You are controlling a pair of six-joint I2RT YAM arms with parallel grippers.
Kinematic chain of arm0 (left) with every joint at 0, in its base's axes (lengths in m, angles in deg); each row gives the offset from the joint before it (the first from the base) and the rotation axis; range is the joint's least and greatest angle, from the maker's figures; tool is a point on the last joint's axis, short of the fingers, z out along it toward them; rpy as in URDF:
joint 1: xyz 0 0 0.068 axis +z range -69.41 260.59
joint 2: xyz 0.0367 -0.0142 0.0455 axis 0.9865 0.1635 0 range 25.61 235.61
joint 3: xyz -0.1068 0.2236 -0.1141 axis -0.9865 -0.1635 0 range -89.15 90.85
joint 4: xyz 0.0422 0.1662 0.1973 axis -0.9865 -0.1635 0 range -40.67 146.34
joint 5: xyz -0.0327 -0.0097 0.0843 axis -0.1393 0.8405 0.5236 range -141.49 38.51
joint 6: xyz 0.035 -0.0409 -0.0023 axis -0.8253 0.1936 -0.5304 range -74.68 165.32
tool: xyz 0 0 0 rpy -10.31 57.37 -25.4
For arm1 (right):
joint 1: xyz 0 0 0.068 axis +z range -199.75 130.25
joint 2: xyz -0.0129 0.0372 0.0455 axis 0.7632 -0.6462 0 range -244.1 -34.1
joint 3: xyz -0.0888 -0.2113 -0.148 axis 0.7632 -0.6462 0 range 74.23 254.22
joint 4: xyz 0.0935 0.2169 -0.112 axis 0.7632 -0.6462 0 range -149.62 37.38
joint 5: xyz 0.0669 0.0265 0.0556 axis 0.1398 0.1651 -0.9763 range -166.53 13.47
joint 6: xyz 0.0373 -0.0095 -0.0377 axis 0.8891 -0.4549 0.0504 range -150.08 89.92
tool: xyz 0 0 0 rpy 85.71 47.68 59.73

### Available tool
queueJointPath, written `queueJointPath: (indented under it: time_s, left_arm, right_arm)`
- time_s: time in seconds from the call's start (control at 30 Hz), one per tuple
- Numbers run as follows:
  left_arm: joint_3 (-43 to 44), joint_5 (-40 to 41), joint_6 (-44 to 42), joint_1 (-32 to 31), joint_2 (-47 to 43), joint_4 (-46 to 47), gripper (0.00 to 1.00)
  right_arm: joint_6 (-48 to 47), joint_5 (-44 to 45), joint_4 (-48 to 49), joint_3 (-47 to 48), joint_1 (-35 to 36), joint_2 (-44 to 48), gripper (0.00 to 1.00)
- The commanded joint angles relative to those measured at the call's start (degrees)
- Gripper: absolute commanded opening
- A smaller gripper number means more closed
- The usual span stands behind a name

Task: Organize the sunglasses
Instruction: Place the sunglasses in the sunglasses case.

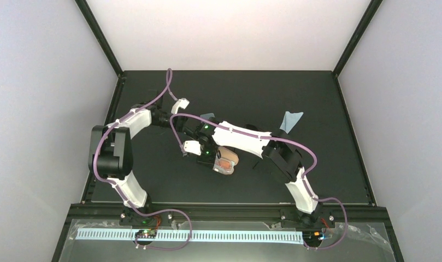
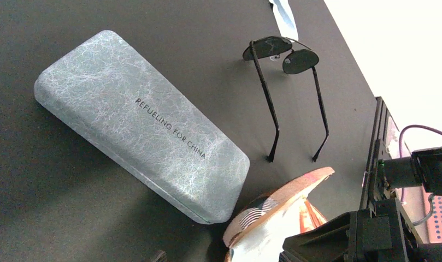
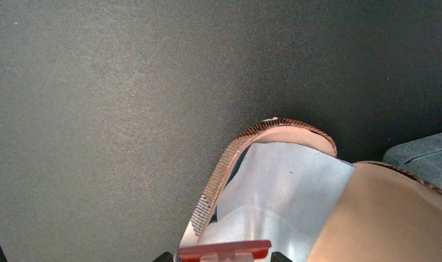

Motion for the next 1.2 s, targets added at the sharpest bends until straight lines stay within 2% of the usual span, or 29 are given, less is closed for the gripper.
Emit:
queueJointPath:
  time_s: [0.0, 0.53, 0.73, 0.93, 1.17]
  left_arm:
    - [-0.72, 1.93, -0.01, -0.35, -2.08, 1.75, 0.54]
    - [-2.23, 3.8, -1.75, -1.99, -4.62, 2.97, 0.55]
    - [-2.53, 3.8, -2.75, -2.36, -5.14, 2.88, 0.55]
    - [-3.04, 4.01, -4.05, -2.31, -5.8, 2.77, 0.57]
    - [-3.22, 5.82, -9.56, -2.3, -9.01, -0.28, 0.58]
  right_arm:
    - [1.76, 1.23, -0.4, 1.27, 0.35, -1.1, 0.34]
    - [2.64, 5.5, 0.23, 1.02, 0.28, 0.45, 0.58]
    - [2.27, 5.52, 0.36, 0.59, 0.28, 1.49, 0.6]
    - [0.35, 3.19, 2.06, -2.08, -0.62, 6.84, 0.64]
    - [-2.43, -1.28, 8.69, -13.33, -1.84, 16.81, 0.64]
